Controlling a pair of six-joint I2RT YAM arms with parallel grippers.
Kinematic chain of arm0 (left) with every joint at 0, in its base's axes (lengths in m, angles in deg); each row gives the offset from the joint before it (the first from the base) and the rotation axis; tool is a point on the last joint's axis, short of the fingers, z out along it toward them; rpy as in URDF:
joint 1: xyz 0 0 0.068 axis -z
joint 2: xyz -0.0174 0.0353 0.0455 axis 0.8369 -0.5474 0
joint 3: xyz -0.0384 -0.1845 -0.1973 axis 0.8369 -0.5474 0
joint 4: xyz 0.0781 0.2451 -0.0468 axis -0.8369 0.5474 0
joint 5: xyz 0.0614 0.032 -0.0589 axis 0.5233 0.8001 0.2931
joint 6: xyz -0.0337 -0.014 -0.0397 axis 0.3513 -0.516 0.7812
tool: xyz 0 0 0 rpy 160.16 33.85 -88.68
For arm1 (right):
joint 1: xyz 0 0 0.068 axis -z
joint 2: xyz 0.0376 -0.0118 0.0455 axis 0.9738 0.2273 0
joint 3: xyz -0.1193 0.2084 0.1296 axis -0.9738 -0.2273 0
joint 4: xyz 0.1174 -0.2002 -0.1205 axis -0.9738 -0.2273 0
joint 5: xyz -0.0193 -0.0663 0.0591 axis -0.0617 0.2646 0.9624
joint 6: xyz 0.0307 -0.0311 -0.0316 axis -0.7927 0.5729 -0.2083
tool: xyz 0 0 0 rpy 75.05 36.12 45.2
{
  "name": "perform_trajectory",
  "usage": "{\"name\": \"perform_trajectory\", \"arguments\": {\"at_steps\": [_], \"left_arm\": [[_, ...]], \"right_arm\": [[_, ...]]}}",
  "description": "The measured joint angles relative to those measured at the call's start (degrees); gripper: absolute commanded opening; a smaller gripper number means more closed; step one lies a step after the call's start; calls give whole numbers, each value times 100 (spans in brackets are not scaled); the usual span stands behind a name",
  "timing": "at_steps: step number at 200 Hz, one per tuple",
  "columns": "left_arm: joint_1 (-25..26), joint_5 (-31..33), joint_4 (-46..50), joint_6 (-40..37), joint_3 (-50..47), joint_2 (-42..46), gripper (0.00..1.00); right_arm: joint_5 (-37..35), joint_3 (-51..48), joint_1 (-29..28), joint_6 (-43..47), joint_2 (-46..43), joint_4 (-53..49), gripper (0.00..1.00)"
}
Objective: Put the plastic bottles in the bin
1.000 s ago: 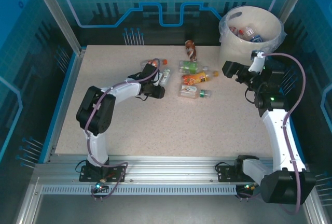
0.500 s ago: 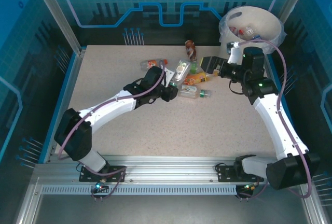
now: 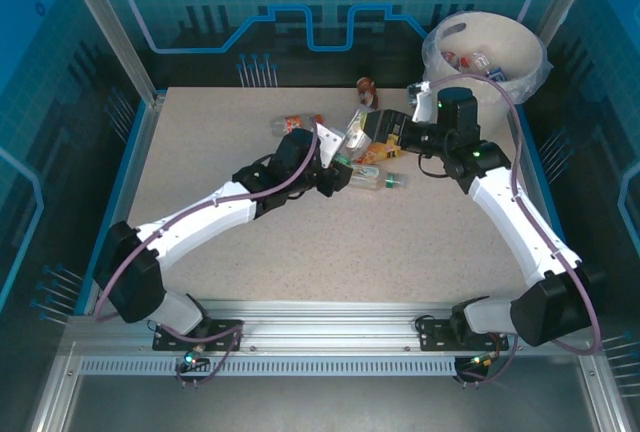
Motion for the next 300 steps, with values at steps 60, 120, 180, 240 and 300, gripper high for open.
{"name": "perform_trajectory", "arguments": {"at_steps": [60,120,180,240,300], "left_arm": [[9,-455,-157,20,-72,157,25],[11,-673,-157,26,-63,122,27],[11,-553,-127,59,-4,76,77],[-203,-463,-136,326,-50,162,97],[-573,-186,-367,684,-804,1023,99]], "right_arm": [[629,-7,-83,-138,396,638,75],[859,-7,-179,-13,492,737,54],[789,55,-179,50,514,643,43],[597,83,-28,127,529,584,39],[354,195,553,122,568,588,39]]}}
